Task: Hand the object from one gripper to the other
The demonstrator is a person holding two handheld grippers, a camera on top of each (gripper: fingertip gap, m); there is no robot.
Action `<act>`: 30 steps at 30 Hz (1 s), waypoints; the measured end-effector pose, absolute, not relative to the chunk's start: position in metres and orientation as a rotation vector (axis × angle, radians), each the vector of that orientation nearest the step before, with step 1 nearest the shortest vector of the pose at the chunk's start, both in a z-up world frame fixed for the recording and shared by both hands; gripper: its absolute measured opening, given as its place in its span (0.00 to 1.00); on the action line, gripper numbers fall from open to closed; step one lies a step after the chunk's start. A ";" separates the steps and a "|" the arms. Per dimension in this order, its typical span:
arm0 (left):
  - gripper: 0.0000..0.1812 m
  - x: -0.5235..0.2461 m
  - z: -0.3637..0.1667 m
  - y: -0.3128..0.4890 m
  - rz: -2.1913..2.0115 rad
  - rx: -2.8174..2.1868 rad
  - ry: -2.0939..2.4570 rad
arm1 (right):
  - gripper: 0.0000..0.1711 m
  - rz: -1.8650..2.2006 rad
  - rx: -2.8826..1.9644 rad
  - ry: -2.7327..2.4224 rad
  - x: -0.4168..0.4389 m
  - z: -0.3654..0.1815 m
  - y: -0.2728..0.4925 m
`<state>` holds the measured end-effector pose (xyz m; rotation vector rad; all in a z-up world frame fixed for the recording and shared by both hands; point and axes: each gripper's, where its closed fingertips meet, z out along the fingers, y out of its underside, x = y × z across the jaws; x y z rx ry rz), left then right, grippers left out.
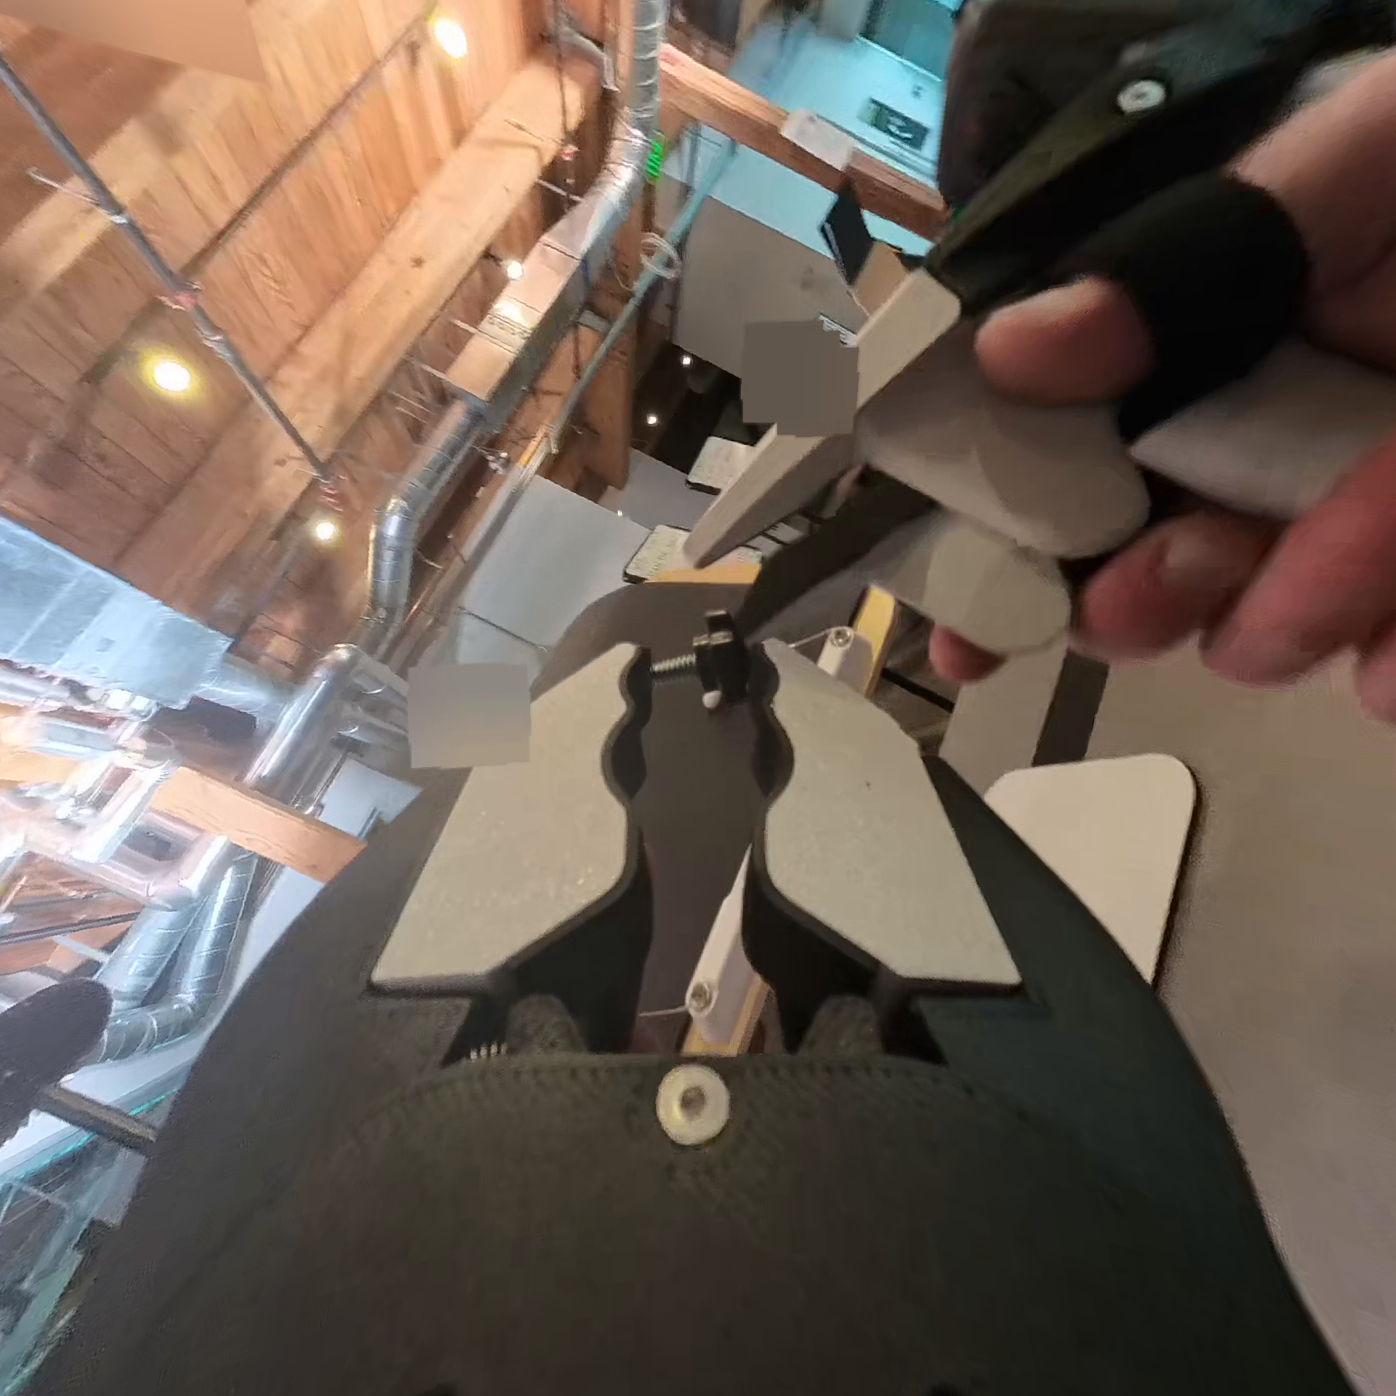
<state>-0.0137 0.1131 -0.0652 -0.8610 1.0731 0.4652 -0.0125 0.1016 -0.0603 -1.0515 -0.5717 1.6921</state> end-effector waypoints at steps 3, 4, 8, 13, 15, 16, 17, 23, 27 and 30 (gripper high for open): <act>0.13 -0.020 -0.076 0.117 0.492 -0.909 1.215 | 0.13 1.458 -1.118 -0.727 -0.013 -0.060 0.108; 0.13 -0.022 -0.077 0.116 0.517 -0.894 1.247 | 0.12 1.426 -1.144 -0.769 -0.014 -0.060 0.108; 0.13 -0.024 -0.081 0.111 0.545 -0.883 1.337 | 0.08 1.324 -1.271 -0.939 -0.019 -0.072 0.107; 0.13 -0.018 -0.094 0.103 0.551 -0.870 1.445 | 0.06 1.217 -1.326 -1.080 -0.026 -0.086 0.099; 0.13 -0.013 -0.099 0.100 0.546 -0.850 1.470 | 0.05 1.194 -1.346 -1.127 -0.029 -0.092 0.095; 0.13 -0.012 -0.102 0.100 0.550 -0.853 1.486 | 0.03 1.183 -1.354 -1.143 -0.031 -0.095 0.095; 0.13 -0.012 -0.103 0.100 0.563 -0.846 1.493 | 0.02 1.174 -1.361 -1.157 -0.031 -0.098 0.094; 0.13 -0.012 -0.105 0.100 0.554 -0.847 1.503 | 0.01 1.158 -1.364 -1.178 -0.032 -0.100 0.093; 0.13 -0.012 -0.101 0.101 0.555 -0.844 1.477 | 0.01 1.199 -1.350 -1.147 -0.031 -0.096 0.093; 0.14 -0.012 -0.094 0.104 0.566 -0.841 1.419 | 0.01 1.272 -1.334 -1.079 -0.029 -0.089 0.095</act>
